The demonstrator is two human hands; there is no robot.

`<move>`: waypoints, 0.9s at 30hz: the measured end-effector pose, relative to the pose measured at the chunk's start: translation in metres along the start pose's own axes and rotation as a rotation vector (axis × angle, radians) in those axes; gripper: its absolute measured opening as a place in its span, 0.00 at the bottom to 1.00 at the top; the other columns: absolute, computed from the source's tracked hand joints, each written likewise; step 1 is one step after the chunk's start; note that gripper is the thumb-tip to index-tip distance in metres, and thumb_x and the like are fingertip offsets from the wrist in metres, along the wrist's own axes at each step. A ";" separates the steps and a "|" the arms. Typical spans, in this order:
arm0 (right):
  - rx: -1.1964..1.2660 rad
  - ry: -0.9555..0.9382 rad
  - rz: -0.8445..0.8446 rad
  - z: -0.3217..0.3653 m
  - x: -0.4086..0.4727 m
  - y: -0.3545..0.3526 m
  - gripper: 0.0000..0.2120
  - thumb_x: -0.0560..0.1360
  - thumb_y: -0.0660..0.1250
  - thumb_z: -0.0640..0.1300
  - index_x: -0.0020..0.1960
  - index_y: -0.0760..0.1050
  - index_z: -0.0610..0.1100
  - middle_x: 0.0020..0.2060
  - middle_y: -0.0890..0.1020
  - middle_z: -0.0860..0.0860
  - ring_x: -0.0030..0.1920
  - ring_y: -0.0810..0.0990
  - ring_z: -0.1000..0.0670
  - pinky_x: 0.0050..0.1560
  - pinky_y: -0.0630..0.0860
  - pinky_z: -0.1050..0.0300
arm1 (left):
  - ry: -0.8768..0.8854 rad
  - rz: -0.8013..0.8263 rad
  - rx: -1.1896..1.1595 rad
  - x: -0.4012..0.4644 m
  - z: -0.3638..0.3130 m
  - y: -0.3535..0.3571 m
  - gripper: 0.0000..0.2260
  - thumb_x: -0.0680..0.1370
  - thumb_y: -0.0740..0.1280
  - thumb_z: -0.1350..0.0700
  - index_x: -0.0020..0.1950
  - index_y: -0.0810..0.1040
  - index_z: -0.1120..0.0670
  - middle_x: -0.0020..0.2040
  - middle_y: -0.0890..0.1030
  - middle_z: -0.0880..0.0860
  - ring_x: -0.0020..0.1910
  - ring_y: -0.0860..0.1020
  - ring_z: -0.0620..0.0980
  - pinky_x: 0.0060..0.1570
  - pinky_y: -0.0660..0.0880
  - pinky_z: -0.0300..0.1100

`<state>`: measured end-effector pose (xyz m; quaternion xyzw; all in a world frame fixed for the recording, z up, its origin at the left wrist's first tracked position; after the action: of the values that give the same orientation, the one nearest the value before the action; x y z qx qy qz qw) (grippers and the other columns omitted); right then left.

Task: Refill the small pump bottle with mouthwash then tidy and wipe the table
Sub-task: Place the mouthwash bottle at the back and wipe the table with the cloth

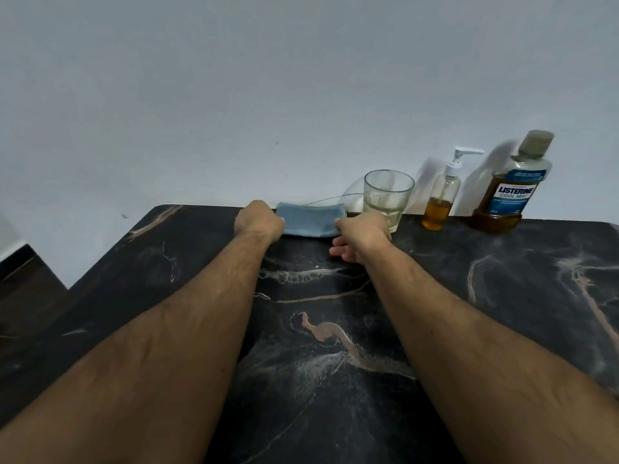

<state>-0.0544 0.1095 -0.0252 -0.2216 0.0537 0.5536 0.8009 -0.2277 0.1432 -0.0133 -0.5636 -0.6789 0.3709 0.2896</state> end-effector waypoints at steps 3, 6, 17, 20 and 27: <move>-0.019 -0.086 -0.024 0.001 -0.006 0.000 0.08 0.79 0.62 0.39 0.43 0.75 0.38 0.34 0.82 0.45 0.30 0.84 0.47 0.25 0.74 0.59 | -0.015 0.014 -0.060 -0.006 0.002 -0.001 0.13 0.79 0.69 0.51 0.51 0.78 0.61 0.54 0.82 0.59 0.49 0.78 0.57 0.38 0.70 0.43; 0.020 -0.221 -0.025 -0.002 -0.029 -0.009 0.05 0.78 0.61 0.42 0.46 0.74 0.41 0.36 0.81 0.46 0.29 0.83 0.49 0.26 0.74 0.59 | -0.076 0.061 -0.278 -0.022 0.010 -0.008 0.17 0.79 0.68 0.50 0.55 0.78 0.65 0.52 0.82 0.63 0.49 0.81 0.59 0.42 0.76 0.48; 0.231 -0.409 0.139 -0.037 -0.188 -0.093 0.05 0.78 0.63 0.39 0.44 0.70 0.42 0.47 0.80 0.42 0.47 0.83 0.42 0.35 0.81 0.53 | 0.023 0.357 -0.723 -0.169 0.026 -0.068 0.08 0.81 0.67 0.55 0.42 0.77 0.52 0.31 0.77 0.48 0.25 0.69 0.41 0.24 0.65 0.34; 0.473 -0.307 0.223 -0.049 -0.236 -0.117 0.04 0.76 0.62 0.34 0.49 0.70 0.42 0.48 0.77 0.42 0.48 0.82 0.41 0.42 0.83 0.48 | 0.111 0.351 -0.851 -0.222 0.024 -0.075 0.06 0.81 0.66 0.57 0.45 0.77 0.53 0.35 0.80 0.50 0.27 0.71 0.42 0.24 0.67 0.34; 0.446 -0.083 0.484 -0.092 -0.323 -0.147 0.11 0.73 0.72 0.47 0.54 0.78 0.48 0.44 0.85 0.48 0.44 0.85 0.49 0.37 0.82 0.50 | 0.226 0.438 -0.819 -0.332 0.047 -0.070 0.04 0.80 0.67 0.57 0.45 0.78 0.51 0.34 0.82 0.44 0.29 0.75 0.38 0.29 0.71 0.33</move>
<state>-0.0289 -0.2505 0.0428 0.0014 0.1919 0.7110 0.6765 -0.2389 -0.1965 0.0271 -0.7981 -0.5985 0.0615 0.0308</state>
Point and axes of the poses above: each hand's wrist, its own x-axis towards the middle knuckle, its own y-axis out of the palm, z = x × y, the point moved 2 cm from there along x, towards the middle knuckle
